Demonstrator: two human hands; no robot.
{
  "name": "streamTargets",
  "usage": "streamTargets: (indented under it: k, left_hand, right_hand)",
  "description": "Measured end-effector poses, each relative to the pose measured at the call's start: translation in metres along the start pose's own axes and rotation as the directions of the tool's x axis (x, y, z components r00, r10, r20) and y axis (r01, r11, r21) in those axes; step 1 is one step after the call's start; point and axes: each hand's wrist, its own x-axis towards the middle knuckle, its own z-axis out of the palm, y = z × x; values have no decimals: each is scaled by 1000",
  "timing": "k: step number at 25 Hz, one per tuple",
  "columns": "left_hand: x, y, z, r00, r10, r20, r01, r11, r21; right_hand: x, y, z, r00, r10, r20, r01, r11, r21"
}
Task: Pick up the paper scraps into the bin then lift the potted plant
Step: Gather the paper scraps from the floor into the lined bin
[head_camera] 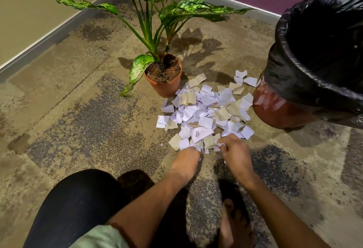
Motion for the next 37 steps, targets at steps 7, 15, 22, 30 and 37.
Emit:
streamTargets:
  k: [7, 15, 22, 30, 37]
  left_hand:
    - [9, -11, -6, 985, -38, -171, 40, 999, 7]
    - [19, -10, -4, 988, -71, -139, 97, 976, 193]
    - [22, 6, -28, 973, 37, -226, -6, 990, 139]
    - [37, 81, -123, 678, 399, -618, -462, 885, 65]
    - [43, 199, -206, 170, 614, -771, -756, 583, 297]
  right_hand:
    - [15, -17, -93, 947, -183, -263, 225, 964, 139]
    - [47, -30, -256, 774, -194, -603, 272, 961, 41]
    - [78, 12, -291, 804, 2, -594, 76, 991, 106]
    - [73, 28, -276, 927, 79, -367, -66, 997, 47]
    - [22, -9, -272, 797, -108, -594, 154, 988, 27]
